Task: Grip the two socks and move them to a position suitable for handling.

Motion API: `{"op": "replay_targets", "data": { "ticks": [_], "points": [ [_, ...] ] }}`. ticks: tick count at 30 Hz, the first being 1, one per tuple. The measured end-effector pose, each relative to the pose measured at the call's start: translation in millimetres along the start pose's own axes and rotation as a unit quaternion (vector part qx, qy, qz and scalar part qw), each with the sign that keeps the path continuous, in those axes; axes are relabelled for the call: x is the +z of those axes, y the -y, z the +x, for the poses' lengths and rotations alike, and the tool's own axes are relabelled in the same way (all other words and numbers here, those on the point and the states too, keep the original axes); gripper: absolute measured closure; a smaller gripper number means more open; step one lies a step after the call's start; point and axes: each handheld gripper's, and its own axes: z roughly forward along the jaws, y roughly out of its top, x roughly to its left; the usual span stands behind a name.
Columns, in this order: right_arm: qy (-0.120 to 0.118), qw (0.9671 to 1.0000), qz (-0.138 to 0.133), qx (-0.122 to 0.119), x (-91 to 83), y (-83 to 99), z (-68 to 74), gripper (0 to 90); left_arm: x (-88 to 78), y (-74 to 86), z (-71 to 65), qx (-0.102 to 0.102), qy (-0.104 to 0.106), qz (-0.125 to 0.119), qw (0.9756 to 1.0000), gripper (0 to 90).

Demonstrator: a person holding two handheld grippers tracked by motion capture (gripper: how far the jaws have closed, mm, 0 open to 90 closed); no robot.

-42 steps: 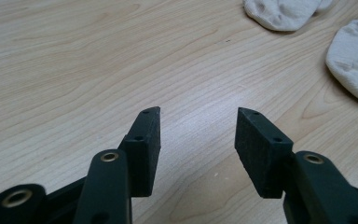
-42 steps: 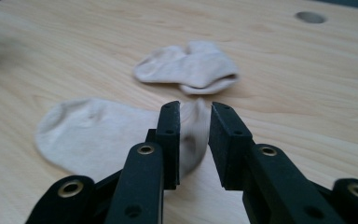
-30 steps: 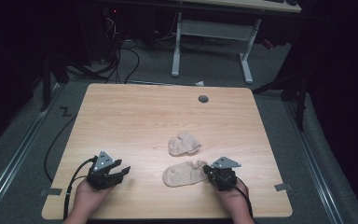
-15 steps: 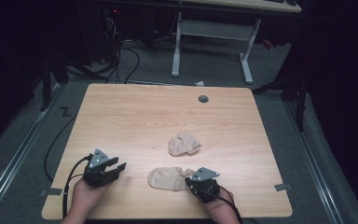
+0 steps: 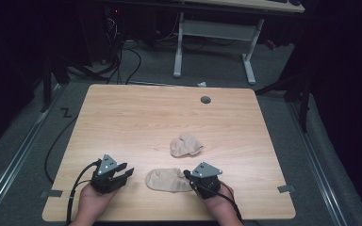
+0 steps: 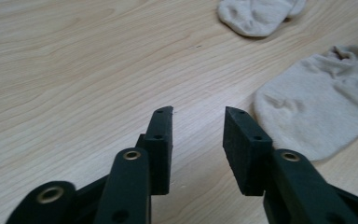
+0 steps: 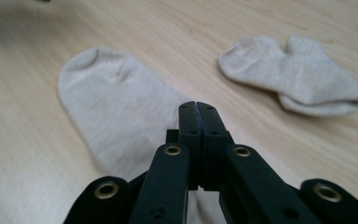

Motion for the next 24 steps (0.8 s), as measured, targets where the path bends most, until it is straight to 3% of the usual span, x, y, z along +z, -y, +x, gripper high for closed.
{"op": "replay_targets", "data": {
  "ticks": [3,4,5,6,7,9,10,13,15,16,17,19,24],
  "points": [
    [0.003,1.0,0.007,0.003,13.6,-10.2,-8.0,89.9,1.4,-1.4,-3.1,-0.002,0.012,0.0,0.9999,70.0],
    [0.003,0.9999,0.01,0.007,19.5,-13.5,-11.0,89.8,5.4,-3.3,-9.2,-0.003,0.026,0.002,0.9997,71.8],
    [0.003,0.9999,0.01,0.007,19.5,-13.5,-11.0,89.8,5.4,-3.3,-9.2,-0.003,0.026,0.002,0.9997,73.0],
    [0.012,0.9998,0.016,0.008,31.0,-20.4,-16.9,89.6,11.7,-5.5,-17.3,-0.003,0.042,0.004,0.9991,74.0],
    [0.012,0.9998,0.016,0.008,31.0,-20.4,-16.9,89.6,11.7,-5.5,-17.3,-0.003,0.042,0.004,0.9991,74.6],
    [0.021,0.9994,0.021,0.018,48.3,-31.7,-26.7,87.5,19.5,-7.7,-27.8,0.004,0.056,0.008,0.9984,74.8],
    [0.021,0.9991,0.027,0.024,53.8,-35.3,-30.1,86.4,26.4,-9.5,-37.8,0.018,0.066,0.015,0.9975,74.8],
    [0.026,0.9986,0.035,0.03,68.0,-43.5,-40.0,81.3,36.2,-9.2,-49.4,0.037,0.077,0.031,0.9959,74.7],
    [0.026,0.9983,0.04,0.033,71.4,-45.9,-41.9,78.7,39.8,-8.1,-52.5,0.045,0.076,0.039,0.9953,74.6],
    [0.025,0.9982,0.042,0.036,78.3,-49.5,-43.9,71.8,45.9,-5.5,-57.3,0.063,0.071,0.06,0.9937,74.8],
    [0.025,0.9982,0.042,0.036,78.3,-49.5,-43.9,71.8,45.9,-5.5,-57.3,0.063,0.071,0.06,0.9937,75.2],
    [0.02,0.9977,0.055,0.034,88.8,-53.1,-42.1,62.5,47.4,-4.9,-59.1,0.075,0.067,0.069,0.9925,76.0],
    [0.02,0.9966,0.075,0.029,102.9,-51.0,-40.6,60.2,41.3,-0.6,-59.8,0.084,0.071,0.073,0.9913,79.7]
  ]
}}
